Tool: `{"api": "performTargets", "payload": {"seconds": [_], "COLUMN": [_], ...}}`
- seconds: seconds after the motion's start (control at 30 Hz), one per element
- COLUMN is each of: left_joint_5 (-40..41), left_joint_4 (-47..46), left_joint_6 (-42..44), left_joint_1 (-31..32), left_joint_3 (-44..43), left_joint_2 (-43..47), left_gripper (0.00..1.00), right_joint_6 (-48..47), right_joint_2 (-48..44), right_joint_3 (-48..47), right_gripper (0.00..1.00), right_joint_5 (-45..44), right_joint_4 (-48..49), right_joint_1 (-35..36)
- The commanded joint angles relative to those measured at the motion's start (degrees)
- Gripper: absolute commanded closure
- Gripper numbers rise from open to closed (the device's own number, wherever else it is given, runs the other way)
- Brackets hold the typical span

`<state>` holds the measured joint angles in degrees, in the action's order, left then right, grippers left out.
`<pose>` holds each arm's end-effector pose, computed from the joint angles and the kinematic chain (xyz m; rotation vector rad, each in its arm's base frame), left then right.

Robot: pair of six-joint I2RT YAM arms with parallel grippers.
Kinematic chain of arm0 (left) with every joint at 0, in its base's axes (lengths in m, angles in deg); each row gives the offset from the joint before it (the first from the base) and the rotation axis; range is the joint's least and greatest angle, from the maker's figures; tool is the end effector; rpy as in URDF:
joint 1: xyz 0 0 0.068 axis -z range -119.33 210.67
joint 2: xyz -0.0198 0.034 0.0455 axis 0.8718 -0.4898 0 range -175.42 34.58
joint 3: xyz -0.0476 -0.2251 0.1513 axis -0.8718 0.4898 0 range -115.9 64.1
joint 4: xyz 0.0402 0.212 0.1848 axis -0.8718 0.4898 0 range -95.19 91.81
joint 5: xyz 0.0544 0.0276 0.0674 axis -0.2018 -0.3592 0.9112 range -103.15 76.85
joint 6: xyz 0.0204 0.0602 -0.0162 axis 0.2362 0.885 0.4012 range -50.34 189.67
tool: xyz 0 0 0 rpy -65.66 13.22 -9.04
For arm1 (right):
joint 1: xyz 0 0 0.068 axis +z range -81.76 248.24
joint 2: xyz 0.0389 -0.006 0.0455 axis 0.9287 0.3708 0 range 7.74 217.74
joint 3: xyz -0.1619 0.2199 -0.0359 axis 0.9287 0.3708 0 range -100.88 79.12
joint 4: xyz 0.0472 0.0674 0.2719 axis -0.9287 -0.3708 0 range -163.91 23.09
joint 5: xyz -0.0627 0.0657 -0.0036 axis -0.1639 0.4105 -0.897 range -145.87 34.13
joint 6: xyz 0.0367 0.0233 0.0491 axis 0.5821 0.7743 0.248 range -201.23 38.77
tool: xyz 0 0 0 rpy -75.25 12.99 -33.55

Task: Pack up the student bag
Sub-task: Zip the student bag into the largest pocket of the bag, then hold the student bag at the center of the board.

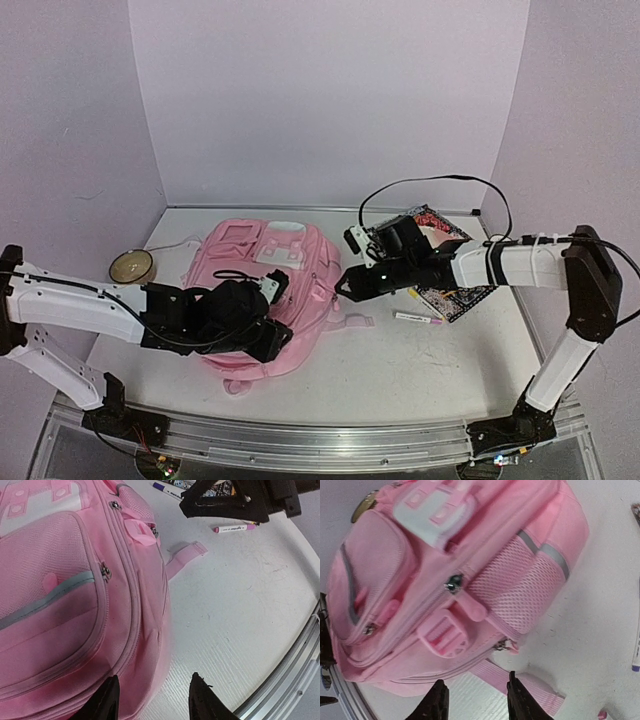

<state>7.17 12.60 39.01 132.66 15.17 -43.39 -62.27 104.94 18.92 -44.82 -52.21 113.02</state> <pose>0.1136 -0.2916 0.2069 0.6780 2.2729 -0.4658 0.2908 0.3027 0.2167 -0.5917 1.9818 0.9003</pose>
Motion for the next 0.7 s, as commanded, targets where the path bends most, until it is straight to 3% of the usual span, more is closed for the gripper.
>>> {"api": "performTargets", "payload": {"seconds": [0.0, 0.3, 0.67], "left_joint_5": [4.1, 2.4, 0.0], "left_joint_4": [4.8, 8.8, 8.8], "left_joint_6": [-0.9, -5.9, -7.0], "left_joint_1": [-2.4, -14.9, -19.1], "left_joint_3": [-4.4, 0.2, 3.2], "left_joint_2": [4.0, 9.7, 8.0], "left_gripper": [0.46, 0.36, 0.33], "right_joint_6": [-4.8, -14.8, -14.8], "right_joint_2": [-1.2, 6.9, 17.0], "right_joint_3": [-2.0, -13.7, -23.4], "right_gripper": [0.55, 0.31, 0.19], "right_joint_5": [8.7, 19.4, 26.7], "right_joint_4": [0.5, 0.5, 0.2], "right_joint_1": [0.6, 0.6, 1.2]}}
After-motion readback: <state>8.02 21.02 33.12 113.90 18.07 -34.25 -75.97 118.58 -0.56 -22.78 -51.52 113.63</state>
